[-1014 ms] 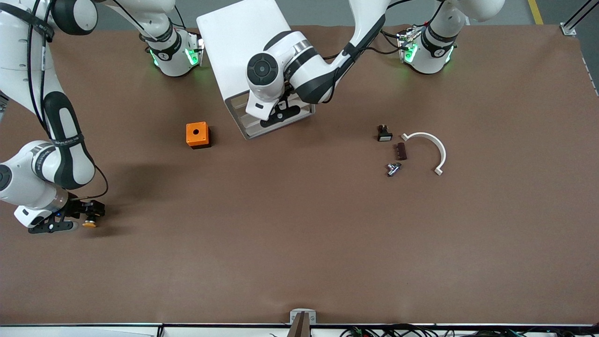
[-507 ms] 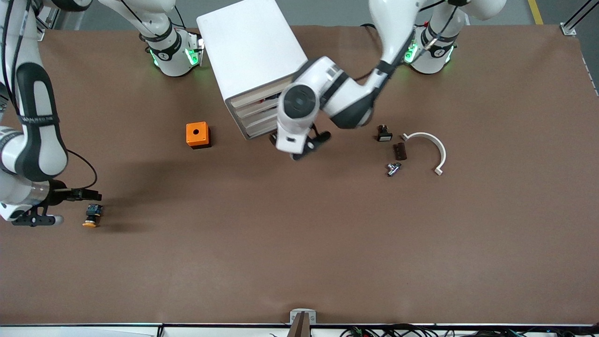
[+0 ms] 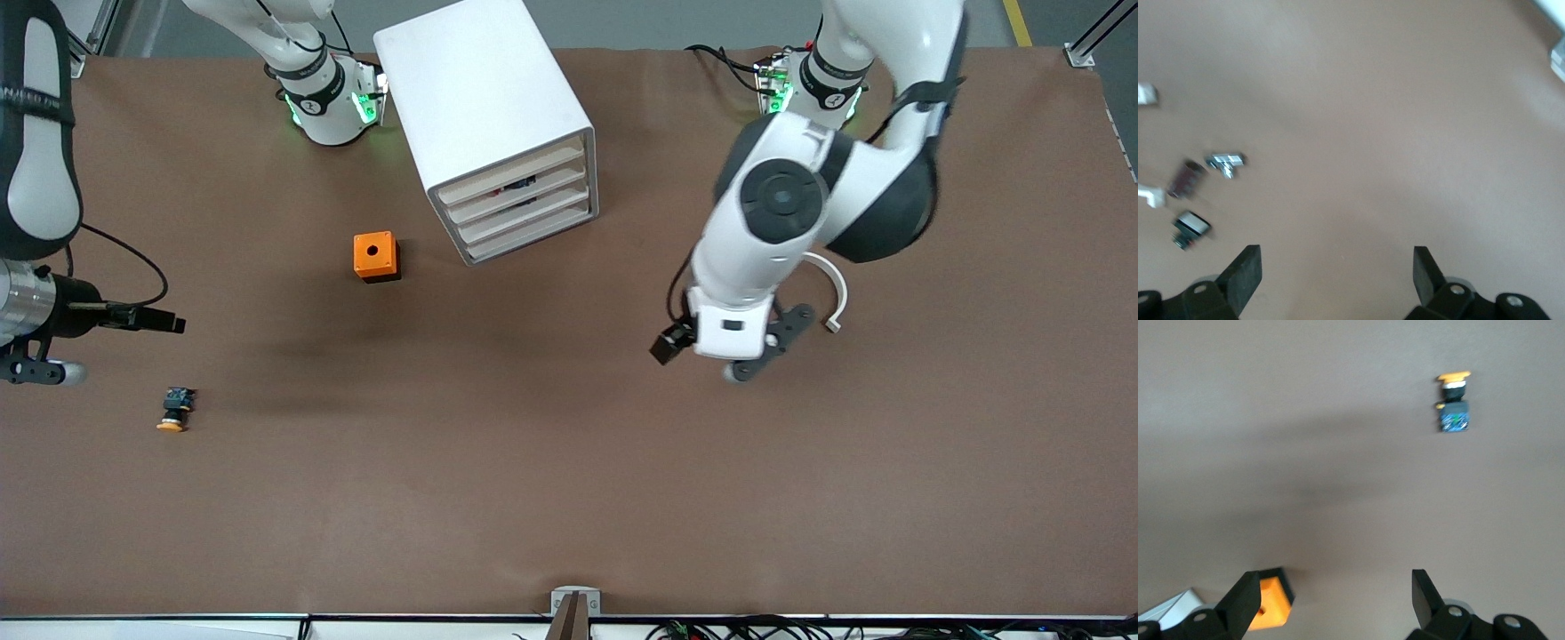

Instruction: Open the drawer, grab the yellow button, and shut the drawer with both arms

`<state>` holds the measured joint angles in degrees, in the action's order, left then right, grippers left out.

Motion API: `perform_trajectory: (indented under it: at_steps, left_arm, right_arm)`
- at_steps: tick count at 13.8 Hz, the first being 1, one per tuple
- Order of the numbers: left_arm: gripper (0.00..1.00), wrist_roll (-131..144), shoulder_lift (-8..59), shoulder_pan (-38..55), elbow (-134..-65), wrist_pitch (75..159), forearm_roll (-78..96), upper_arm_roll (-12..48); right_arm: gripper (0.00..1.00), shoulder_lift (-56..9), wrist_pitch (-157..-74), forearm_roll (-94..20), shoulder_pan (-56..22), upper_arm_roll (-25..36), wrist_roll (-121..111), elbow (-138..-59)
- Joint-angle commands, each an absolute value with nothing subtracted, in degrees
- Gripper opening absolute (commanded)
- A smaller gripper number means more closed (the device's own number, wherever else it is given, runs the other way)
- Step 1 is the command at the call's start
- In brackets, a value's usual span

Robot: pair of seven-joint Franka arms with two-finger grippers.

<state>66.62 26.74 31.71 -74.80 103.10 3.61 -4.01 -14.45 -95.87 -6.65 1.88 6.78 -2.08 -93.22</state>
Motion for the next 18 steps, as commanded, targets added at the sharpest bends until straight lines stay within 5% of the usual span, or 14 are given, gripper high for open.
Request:
perform_trajectory:
  at_steps: [1, 12, 18]
  left_arm:
    - [1.00, 60.93, 22.16, 27.44, -76.20, 100.47, 2.11, -3.78]
    - [1.00, 32.89, 9.33, 12.58, -76.81, 84.39, 2.11, -3.52]
    - [1.00, 16.11, -3.05, 6.87, -88.92, 84.37, 2.02, -1.33]
  right_arm:
    - [1.00, -12.84, -87.22, -6.24, -0.09, 6.94, 4.02, -87.39]
    - [1.00, -13.01, -70.93, -9.49, 1.40, 7.21, 4.04, -70.49]
    - [1.00, -11.95, -70.85, -1.97, -2.61, 6.33, 4.40, -70.66]
